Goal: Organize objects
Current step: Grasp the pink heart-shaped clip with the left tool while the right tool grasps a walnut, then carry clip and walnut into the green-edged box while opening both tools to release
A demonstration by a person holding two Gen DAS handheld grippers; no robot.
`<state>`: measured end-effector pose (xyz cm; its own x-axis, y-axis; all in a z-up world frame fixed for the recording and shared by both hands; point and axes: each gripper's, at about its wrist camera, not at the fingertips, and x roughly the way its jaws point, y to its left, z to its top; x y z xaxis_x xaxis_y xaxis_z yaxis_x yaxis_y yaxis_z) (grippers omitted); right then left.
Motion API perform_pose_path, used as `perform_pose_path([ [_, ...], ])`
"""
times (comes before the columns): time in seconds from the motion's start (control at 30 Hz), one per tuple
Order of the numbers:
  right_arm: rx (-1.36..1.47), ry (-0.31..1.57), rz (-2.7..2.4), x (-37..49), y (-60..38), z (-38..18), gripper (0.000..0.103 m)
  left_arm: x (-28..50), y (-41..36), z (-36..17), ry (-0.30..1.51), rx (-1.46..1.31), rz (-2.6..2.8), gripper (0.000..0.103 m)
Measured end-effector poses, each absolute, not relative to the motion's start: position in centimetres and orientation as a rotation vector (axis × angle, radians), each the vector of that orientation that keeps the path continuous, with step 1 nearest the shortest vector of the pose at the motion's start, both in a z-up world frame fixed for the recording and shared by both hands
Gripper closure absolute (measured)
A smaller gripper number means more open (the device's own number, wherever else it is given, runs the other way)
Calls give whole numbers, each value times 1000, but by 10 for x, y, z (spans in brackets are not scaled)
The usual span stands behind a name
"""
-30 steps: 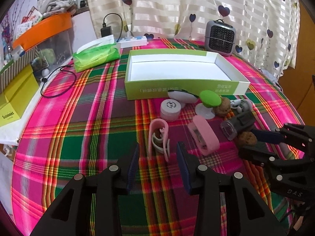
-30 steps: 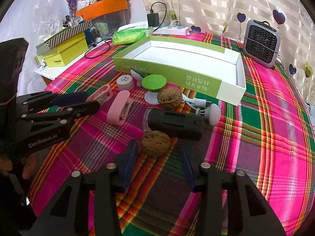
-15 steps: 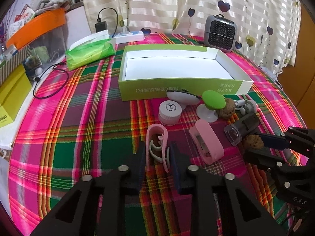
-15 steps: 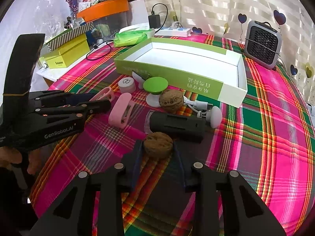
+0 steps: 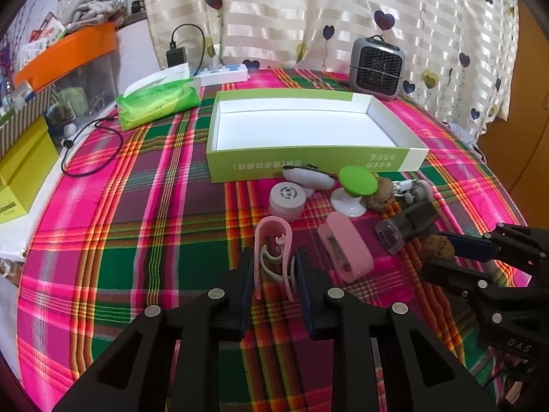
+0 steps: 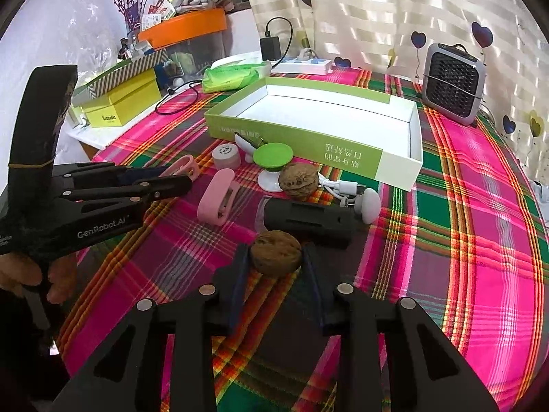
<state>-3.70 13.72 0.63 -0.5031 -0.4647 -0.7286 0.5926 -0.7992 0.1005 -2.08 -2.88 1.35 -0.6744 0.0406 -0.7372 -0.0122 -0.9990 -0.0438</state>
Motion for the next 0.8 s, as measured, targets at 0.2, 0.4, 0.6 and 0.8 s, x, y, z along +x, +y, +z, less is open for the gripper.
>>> perform_pose_path([
  [0.2, 1008, 214, -2294, -33, 138, 14, 71, -15, -21, 20, -60, -1219, 2835, 82],
  [0.4, 980, 212, -2304, -35, 138, 21, 71, -13, -14, 25, -64, -1192, 2822, 82],
  [0.6, 950, 205, -2314, -44, 134, 30, 71, -18, -8, 30, -66, -1168, 2815, 82],
  [0.8, 935, 203, -2326, -54, 133, 34, 71, -28, -6, 34, -77, -1153, 2807, 82],
])
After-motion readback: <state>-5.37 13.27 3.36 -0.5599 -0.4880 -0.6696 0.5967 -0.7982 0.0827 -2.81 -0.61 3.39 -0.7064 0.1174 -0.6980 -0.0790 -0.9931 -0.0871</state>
